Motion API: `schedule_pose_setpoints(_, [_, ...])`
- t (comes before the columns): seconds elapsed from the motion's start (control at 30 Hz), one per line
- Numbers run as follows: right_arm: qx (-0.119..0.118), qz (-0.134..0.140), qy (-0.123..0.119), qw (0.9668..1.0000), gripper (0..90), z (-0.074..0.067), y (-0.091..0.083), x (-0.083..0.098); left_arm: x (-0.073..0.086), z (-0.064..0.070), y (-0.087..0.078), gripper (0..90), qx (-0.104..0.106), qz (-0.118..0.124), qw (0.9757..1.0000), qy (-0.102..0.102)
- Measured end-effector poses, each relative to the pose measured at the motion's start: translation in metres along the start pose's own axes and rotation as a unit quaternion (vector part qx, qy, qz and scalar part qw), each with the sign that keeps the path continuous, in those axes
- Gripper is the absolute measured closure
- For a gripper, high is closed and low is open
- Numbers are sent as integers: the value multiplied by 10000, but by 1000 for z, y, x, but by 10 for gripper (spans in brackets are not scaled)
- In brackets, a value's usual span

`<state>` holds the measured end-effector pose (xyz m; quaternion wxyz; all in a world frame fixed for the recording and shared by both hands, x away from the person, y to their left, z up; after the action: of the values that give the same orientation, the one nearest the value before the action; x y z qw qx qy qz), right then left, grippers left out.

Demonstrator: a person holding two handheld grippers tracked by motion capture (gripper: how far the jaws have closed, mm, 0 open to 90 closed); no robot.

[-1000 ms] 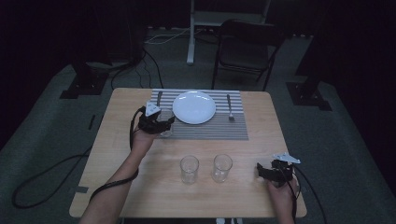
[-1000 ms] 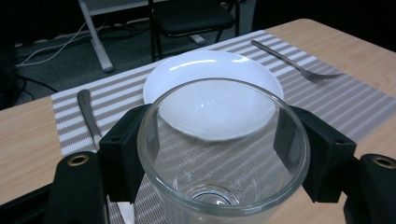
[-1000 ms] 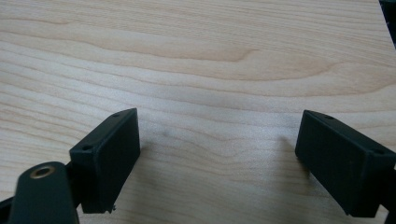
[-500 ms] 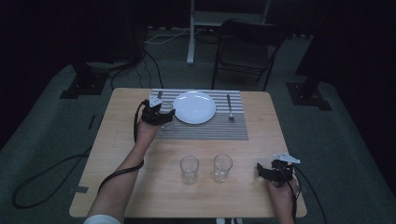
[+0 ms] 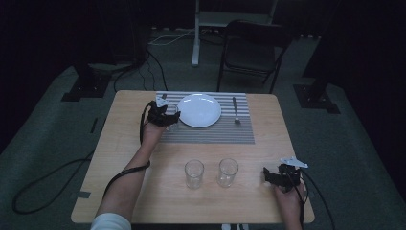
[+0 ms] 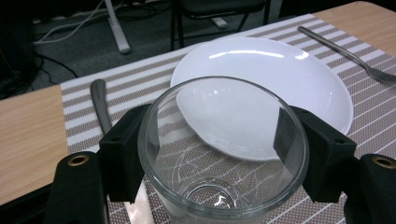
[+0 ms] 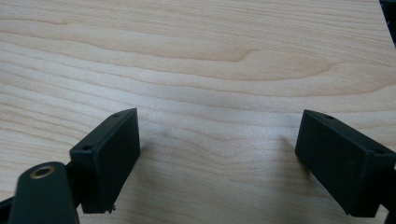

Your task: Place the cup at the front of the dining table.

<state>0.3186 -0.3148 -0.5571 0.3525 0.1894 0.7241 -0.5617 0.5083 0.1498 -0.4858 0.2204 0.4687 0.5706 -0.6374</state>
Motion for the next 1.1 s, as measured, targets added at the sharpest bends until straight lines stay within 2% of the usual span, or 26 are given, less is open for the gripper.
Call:
schedule_pose_setpoints(0.03, [1,1,-4,10000,136,0,0,0,2,-1,0,290,96,47,9999,-55])
schedule_pose_setpoints(0.07, [1,1,-3,10000,136,0,0,0,3,-1,0,290,101,86,9999,-61])
schedule_pose_setpoints(0.13, [1,1,-2,10000,137,0,0,0,4,1,0,290,75,119,9999,-21])
schedule_pose_setpoints(0.2, [1,0,-1,10000,137,0,0,0,4,3,0,290,43,137,9998,108])
schedule_pose_setpoints(0.27, [1,0,-1,10000,136,0,0,0,6,3,0,289,34,184,9998,36])
schedule_pose_setpoints(0.43, [2,0,-2,10000,136,0,0,0,4,7,-1,285,-155,74,9998,115])
schedule_pose_setpoints(0.67, [1,0,-4,10000,136,0,0,0,2,9,-5,281,-238,-9,9997,96])
schedule_pose_setpoints(0.73, [1,-1,0,10000,136,0,0,0,1,8,-6,281,-195,-125,9997,39])
schedule_pose_setpoints(0.8, [1,0,-2,10000,136,0,0,0,3,9,-3,189,-122,-323,9994,73])
schedule_pose_setpoints(0.83, [1,0,-2,10000,136,0,0,0,5,10,-3,184,-117,-335,9993,131])
schedule_pose_setpoints(0.9, [1,0,-1,10000,136,0,0,0,8,10,-3,184,-69,-387,9992,102])
schedule_pose_setpoints(0.97, [2,0,-4,10000,136,0,0,0,11,9,-1,119,63,-551,9985,21])
schedule_pose_setpoints(1.1, [1,-1,-1,10000,136,0,0,0,17,9,-2,71,46,-526,9986,-5])
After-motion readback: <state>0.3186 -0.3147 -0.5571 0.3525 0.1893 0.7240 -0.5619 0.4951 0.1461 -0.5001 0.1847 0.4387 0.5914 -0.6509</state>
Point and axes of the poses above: each handheld gripper's, and its own axes: y roughly forward along the jaws, x roughly out of its underside, z roughly to its right, the point moved 1 cm from there along y, roughly forward along the jaws, and after that the axes turned 9 degrees about -x, right-handed, at the moved point
